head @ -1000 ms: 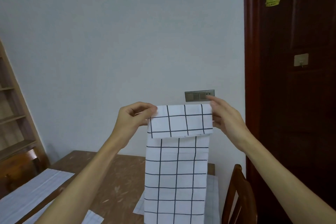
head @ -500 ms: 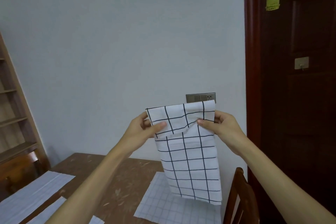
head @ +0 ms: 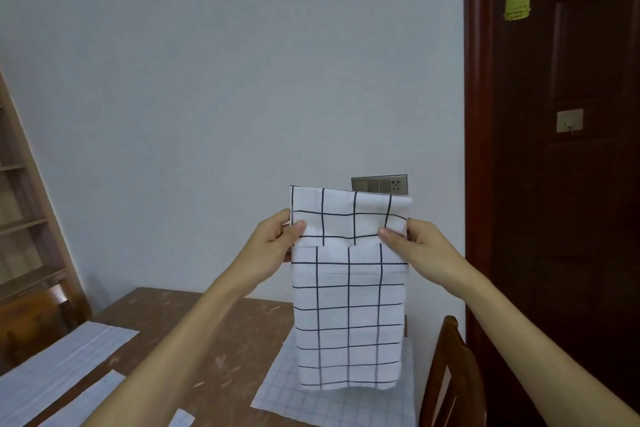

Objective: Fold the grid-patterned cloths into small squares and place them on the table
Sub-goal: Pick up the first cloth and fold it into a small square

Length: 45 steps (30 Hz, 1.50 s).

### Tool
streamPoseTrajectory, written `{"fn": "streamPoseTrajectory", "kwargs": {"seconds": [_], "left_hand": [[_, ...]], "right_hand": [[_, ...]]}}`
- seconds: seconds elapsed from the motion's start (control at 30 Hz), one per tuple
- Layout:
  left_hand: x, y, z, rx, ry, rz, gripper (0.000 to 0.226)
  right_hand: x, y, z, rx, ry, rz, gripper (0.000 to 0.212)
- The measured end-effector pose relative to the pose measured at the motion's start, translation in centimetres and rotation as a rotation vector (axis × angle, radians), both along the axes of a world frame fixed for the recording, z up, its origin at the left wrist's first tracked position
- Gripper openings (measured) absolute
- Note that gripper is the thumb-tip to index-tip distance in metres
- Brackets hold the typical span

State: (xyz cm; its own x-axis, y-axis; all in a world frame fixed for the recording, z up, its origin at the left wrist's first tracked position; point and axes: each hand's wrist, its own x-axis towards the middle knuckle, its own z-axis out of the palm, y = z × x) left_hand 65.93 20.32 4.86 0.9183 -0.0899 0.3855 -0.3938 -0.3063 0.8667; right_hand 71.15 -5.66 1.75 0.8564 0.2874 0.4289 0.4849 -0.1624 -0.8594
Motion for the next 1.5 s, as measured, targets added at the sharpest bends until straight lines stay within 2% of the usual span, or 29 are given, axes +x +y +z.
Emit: {"fn": "streamPoseTrajectory", "kwargs": {"seconds": [0.13, 0.23, 0.37, 0.53, 0.7, 0.8, 0.87, 0.97, 1.07, 1.17, 1.23, 1.3, 1.43, 1.5], "left_hand": [[-0.4, 0.3, -0.2, 0.078, 0.027, -0.057, 0.034], [-0.5, 0.5, -0.4, 0.079, 0.0, -0.042, 0.032], [-0.4, 0.9, 0.1, 0.008, -0.076, 0.004, 0.025], [-0.7, 1.1, 0.7, 0.024, -0.095, -0.018, 0.029], [-0.7, 1.7, 0.9, 0.118, -0.188, -0.003, 0.03], [-0.7, 2.0, 1.1, 0.074, -0.176, -0.013, 0.028], [-0.7, 2.1, 1.3, 0.071, -0.138, -0.019, 0.033], [-0.4, 2.5, 1.5, 0.067, -0.036, -0.036, 0.046], [-0.3, 2.3, 1.7, 0.054, 0.044, -0.07, 0.033], [-0.4, 0.8, 1.9, 0.184, 0.04, -0.033, 0.018], [-0.1, -0.5, 1.6, 0.317, 0.044, -0.054, 0.028], [0.2, -1.9, 1.3, 0.436, 0.032, -0.06, 0.039], [0.6, -3.5, 0.8, 0.504, -0.009, -0.11, 0.018], [0.7, -3.5, 0.9, 0.47, -0.016, -0.104, 0.016]], "right_hand": [[0.1, -0.3, 0.1, 0.087, -0.002, 0.012, 0.026], [0.0, -0.6, 0.3, 0.131, -0.008, 0.035, 0.012], [-0.4, -1.0, 0.4, 0.096, 0.0, 0.117, 0.023], [-0.7, -1.2, 0.6, 0.144, -0.118, 0.042, 0.012], [-0.8, -1.6, 1.1, 0.153, -0.176, 0.092, 0.036], [-0.4, -1.7, 1.2, 0.119, -0.196, 0.042, 0.059], [-0.3, -1.8, 1.1, 0.06, -0.213, -0.001, 0.063], [-0.7, -1.9, 1.2, 0.022, -0.179, -0.006, 0.057], [-1.6, -1.5, 1.8, 0.076, -0.103, 0.097, 0.045], [-1.7, -0.6, 1.9, 0.098, -0.147, 0.124, 0.021], [-1.7, 0.1, 1.8, 0.101, -0.178, 0.115, 0.012], [-1.9, 0.9, 1.9, 0.107, -0.182, 0.124, 0.021], [-2.4, 1.6, 2.8, 0.109, -0.212, 0.176, 0.05], [-1.9, 1.3, 3.0, 0.027, -0.194, 0.117, 0.053]]}}
